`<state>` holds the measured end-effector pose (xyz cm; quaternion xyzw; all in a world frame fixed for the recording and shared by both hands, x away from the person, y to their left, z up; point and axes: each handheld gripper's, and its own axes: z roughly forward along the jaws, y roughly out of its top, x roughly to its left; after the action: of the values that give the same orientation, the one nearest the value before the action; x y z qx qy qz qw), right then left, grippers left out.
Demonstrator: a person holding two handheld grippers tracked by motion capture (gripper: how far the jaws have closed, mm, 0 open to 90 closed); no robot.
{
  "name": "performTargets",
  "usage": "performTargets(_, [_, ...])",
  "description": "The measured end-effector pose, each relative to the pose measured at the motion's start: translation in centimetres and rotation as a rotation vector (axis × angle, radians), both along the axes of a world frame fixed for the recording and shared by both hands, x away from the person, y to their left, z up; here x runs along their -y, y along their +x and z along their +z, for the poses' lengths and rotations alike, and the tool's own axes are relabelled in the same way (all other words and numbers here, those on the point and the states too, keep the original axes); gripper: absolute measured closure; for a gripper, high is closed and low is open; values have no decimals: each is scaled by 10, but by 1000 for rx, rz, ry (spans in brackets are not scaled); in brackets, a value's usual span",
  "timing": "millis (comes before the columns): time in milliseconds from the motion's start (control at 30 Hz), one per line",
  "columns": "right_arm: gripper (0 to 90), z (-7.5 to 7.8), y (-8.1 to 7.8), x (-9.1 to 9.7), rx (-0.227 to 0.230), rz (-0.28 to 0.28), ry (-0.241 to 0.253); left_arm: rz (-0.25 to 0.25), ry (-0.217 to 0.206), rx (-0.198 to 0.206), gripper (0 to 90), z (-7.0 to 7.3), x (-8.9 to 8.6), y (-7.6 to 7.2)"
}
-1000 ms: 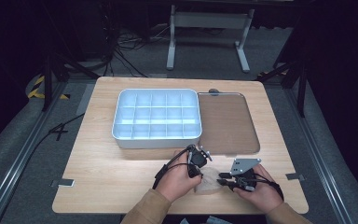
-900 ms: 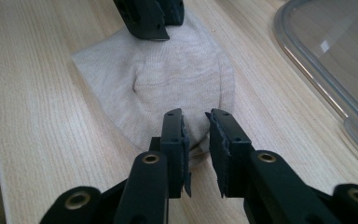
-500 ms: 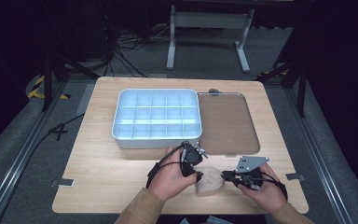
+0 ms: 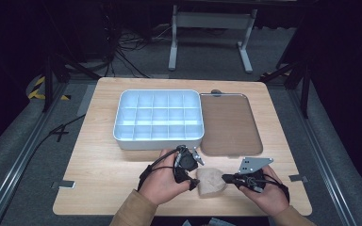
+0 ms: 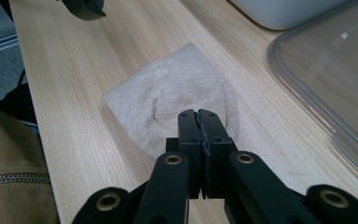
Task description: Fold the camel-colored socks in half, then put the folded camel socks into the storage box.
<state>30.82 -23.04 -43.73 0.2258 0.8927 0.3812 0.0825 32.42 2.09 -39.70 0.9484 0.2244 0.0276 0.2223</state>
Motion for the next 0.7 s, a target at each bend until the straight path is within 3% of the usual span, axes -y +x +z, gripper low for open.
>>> performTargets(67, [887, 0, 0, 0, 1, 1, 1, -22, 8, 10, 444, -3, 0, -1])
performTargets(167, [888, -1, 1, -2, 1, 4, 7, -37, 32, -11, 434, -7, 0, -3])
performTargets(400, [886, -4, 1, -11, -10, 30, 7, 23, 18, -16, 423, -8, -7, -2])
performTargets(467, [887, -5, 1, -14, -16, 33, 7, 38, 32, -33, 463, -11, -9, -2])
performTargets(500, [889, -5, 2, -15, -9, 34, 14, 50, 42, -70, 494, -13, -10, -1])
performTargets(533, [891, -6, 3, -16, -3, 34, 21, 57, 53, -81, 521, -15, -12, 0])
performTargets(700, [893, -8, 7, -21, 0, 27, 36, 88, 51, -69, 604, -18, -16, 1])
